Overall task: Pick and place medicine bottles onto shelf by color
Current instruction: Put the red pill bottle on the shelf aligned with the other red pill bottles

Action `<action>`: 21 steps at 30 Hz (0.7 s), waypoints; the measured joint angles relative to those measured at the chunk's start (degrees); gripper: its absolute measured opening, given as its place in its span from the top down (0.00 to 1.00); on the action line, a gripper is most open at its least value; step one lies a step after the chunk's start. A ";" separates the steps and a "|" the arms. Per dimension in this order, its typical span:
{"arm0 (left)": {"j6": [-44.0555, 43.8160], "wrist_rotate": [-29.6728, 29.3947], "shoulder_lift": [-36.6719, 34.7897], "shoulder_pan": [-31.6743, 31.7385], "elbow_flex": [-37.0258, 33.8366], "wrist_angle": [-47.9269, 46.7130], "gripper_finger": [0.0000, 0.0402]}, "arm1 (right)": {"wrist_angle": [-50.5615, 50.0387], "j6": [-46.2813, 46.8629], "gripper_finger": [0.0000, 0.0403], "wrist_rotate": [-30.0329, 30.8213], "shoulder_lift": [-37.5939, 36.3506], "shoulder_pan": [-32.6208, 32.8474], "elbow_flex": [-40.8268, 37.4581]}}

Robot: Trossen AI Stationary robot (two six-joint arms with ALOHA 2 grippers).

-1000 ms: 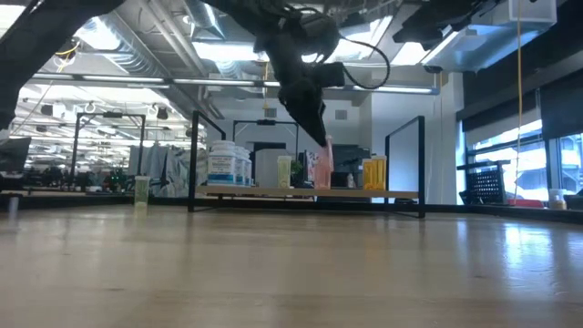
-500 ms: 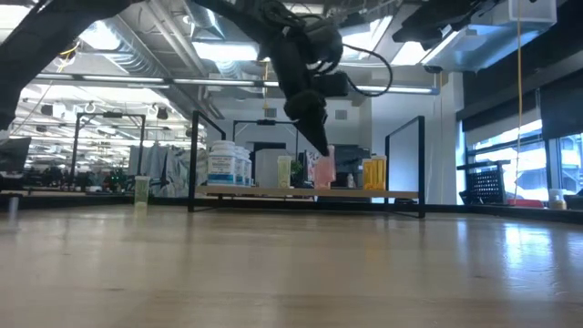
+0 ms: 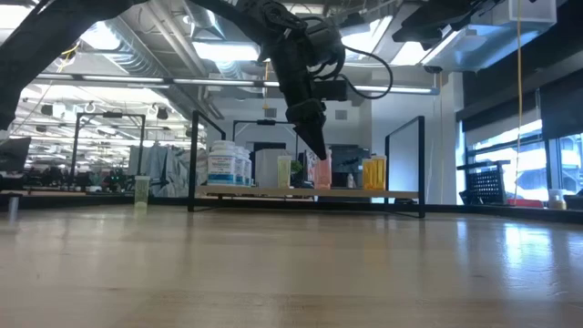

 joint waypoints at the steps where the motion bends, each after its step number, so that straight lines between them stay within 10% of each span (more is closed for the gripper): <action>1: 0.03 0.04 0.00 -0.14 0.00 0.02 0.76 | 0.00 0.00 0.58 0.00 0.00 0.00 0.00; 21: 1.38 1.04 1.05 -0.92 -0.02 0.52 0.76 | -0.04 0.00 0.58 0.00 0.00 0.02 0.00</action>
